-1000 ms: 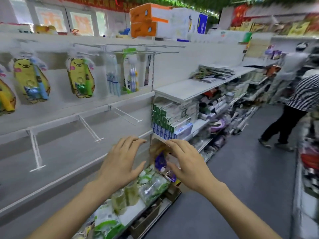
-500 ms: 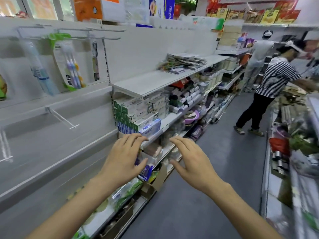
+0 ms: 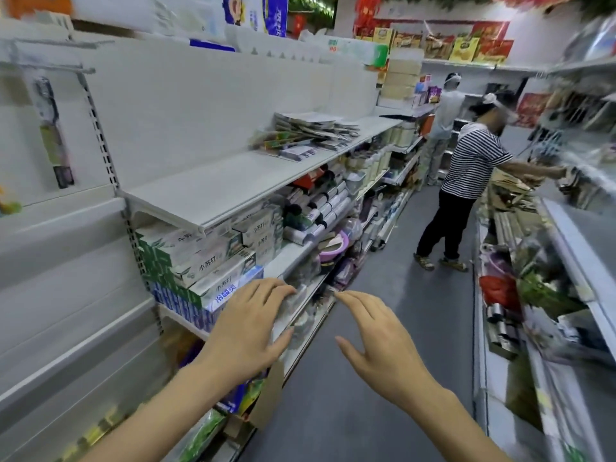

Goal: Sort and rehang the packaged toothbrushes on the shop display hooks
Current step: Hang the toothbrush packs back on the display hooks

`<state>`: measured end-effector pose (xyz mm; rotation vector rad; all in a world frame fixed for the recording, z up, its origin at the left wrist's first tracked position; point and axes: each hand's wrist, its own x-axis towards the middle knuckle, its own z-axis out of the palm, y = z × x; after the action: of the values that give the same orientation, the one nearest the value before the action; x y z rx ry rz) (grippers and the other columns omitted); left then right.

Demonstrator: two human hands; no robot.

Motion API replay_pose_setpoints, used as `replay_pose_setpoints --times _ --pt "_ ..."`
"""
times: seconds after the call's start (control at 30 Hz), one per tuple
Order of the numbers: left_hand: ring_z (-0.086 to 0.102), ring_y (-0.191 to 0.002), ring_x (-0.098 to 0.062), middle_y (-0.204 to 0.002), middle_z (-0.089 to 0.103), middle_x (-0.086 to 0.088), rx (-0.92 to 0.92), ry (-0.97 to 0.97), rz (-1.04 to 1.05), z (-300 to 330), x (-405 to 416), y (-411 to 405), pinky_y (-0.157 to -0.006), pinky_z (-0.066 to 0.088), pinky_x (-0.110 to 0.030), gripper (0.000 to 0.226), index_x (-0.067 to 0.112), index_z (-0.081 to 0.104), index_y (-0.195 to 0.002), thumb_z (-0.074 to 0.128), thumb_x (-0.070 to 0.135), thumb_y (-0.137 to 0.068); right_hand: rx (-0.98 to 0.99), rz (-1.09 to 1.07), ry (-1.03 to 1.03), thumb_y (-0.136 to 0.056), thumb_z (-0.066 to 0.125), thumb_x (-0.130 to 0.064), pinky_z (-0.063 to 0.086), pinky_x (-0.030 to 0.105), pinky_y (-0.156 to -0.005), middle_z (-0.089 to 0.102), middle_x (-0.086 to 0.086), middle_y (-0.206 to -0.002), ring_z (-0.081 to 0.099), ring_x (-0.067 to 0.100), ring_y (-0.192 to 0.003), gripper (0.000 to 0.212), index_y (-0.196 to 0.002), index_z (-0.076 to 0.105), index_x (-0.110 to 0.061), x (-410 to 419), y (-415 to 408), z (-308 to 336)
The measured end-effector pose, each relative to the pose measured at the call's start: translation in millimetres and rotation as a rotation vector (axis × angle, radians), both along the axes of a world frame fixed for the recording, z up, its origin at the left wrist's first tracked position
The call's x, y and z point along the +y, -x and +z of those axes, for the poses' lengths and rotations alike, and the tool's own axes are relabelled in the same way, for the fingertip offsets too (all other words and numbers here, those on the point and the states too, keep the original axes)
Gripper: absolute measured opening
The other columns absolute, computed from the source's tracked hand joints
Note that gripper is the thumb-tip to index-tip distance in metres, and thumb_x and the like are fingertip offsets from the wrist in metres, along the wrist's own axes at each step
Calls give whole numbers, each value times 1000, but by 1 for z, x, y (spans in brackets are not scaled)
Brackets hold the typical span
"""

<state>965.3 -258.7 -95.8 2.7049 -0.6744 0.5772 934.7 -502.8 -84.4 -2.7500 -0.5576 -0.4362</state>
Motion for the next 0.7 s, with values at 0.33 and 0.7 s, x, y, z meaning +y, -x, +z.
replay_pose_setpoints --times 0.33,0.7 --pt "47 -120 -11 -128 53 12 -25 27 -50 3 -34 -152 -103 44 -30 50 30 51 -129 54 49 -82 9 -94 20 -94 60 -42 22 17 -113 42 -16 -146 35 6 -138 63 -150 35 -29 -43 -133 11" --pt "51 -124 -15 -132 55 9 -29 -14 73 8 -63 -272 -106 44 -36 48 30 51 -131 53 48 -87 11 9 -19 -93 63 -39 23 17 -115 37 -25 -142 31 1 -138 63 -147 32 -37 -87 -282 8"
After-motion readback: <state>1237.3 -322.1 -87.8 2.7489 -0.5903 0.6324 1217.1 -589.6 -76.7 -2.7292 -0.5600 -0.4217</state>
